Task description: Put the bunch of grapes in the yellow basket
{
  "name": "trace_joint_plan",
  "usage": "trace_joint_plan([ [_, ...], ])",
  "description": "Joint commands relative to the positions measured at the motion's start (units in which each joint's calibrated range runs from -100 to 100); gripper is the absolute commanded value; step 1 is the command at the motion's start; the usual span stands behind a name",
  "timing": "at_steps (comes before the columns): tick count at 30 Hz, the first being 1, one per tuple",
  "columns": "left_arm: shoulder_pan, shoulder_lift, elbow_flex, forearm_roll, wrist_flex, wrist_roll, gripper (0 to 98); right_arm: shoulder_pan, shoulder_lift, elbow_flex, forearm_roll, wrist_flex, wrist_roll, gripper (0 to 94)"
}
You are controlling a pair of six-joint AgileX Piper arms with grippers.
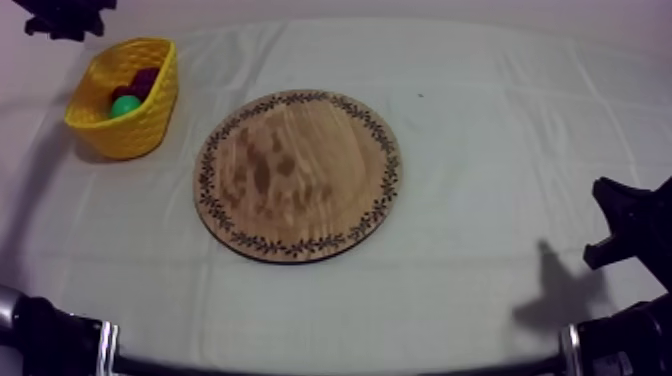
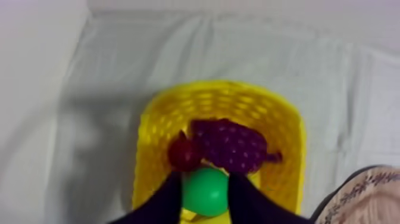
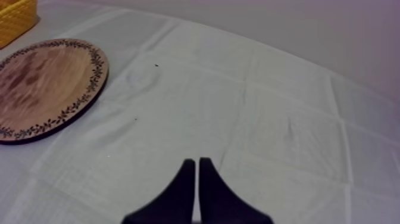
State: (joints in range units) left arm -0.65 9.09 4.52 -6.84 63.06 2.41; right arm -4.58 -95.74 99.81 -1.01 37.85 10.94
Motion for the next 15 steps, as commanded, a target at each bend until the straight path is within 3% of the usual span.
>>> trace_joint_plan([
  [1, 0.0, -5.7, 2.4, 0.04, -1.3, 0.5, 17.2, 0.0, 0.0, 0.0, 0.0, 0.0, 0.0, 0.4],
  [5, -0.2, -12.7, 7.0, 0.56, -3.4, 1.8, 11.9, 0.0, 0.0, 0.0, 0.0, 0.0, 0.0, 0.4],
  [15, 0.1, -32.4, 24.4, 2.74, -10.9, 0.8, 3.1, 0.0, 0.0, 0.0, 0.0, 0.0, 0.0, 0.4],
])
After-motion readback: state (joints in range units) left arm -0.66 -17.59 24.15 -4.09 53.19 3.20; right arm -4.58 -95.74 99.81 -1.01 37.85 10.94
